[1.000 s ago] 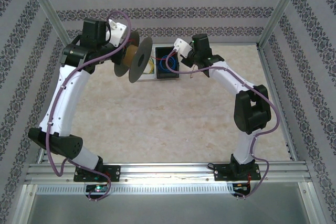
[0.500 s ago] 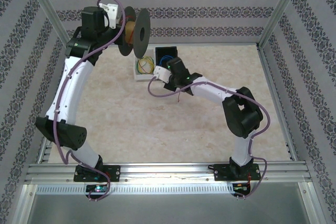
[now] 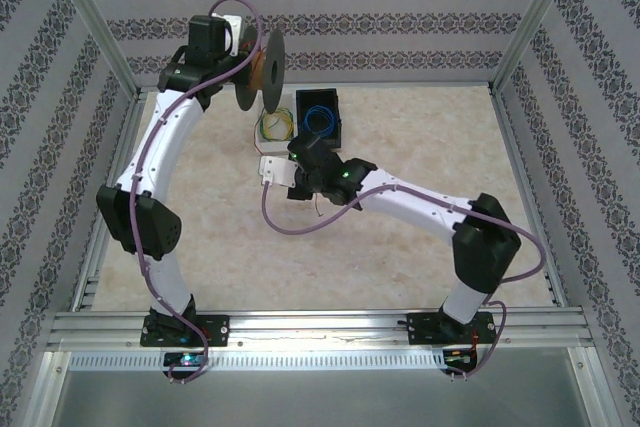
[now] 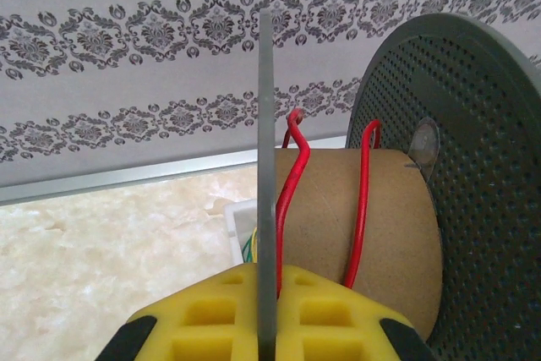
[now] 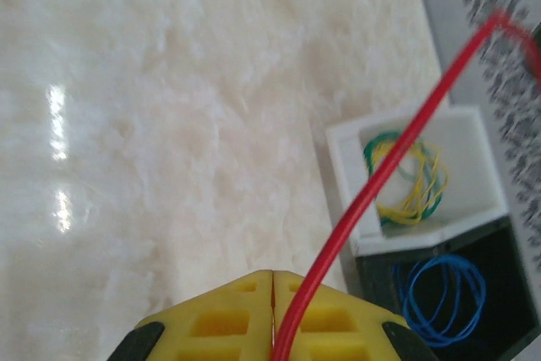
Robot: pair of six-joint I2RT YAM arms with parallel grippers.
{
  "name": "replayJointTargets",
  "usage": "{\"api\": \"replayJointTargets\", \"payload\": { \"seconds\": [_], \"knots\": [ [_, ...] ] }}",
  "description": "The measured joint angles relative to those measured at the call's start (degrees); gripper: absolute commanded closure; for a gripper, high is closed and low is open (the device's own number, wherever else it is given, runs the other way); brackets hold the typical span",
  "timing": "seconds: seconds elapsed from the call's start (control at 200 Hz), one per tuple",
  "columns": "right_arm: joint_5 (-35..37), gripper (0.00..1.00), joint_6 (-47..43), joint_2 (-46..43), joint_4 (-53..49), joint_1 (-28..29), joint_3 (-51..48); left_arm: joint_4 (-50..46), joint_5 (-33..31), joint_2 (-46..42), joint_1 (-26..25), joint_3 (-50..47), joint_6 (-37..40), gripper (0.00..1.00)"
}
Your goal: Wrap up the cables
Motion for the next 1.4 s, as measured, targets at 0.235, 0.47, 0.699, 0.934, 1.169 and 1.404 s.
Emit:
{"api": "replayJointTargets", "payload": {
  "seconds": [0.235, 0.47, 0.699, 0.934, 1.169, 1.404],
  "knots": [
    [-0.5, 1.00, -5.3, -3.1, -3.0, 0.6, 9.1, -0.7, -1.9, 0.8, -3.1, 0.2, 2.8, 1.00],
    [-0.3, 1.00, -12.5, -2.2, -6.9, -1.3, 21.7, -2.2, -4.0, 0.8, -4.9, 0.2, 5.5, 1.00],
    [0.1, 1.00, -16.7, 0.0, -10.0, -4.9, 29.6, -0.6, -4.9, -0.2, -6.1, -5.6, 6.6, 1.00],
    [-1.5, 1.00, -18.6, 4.4, -13.7, -9.4, 35.7, 0.7, -4.2, -3.1, -6.4, -14.4, 7.7, 1.00],
    [-3.6, 1.00, -17.9, 5.7, -13.5, -14.6, 38.1, 1.3, -3.5, -9.1, -6.4, -19.7, 10.1, 1.00],
    [-6.4, 1.00, -16.1, 7.1, -13.3, -19.0, 41.9, -0.1, 2.4, -14.0, -6.4, -21.0, 14.2, 1.00]
  ]
}}
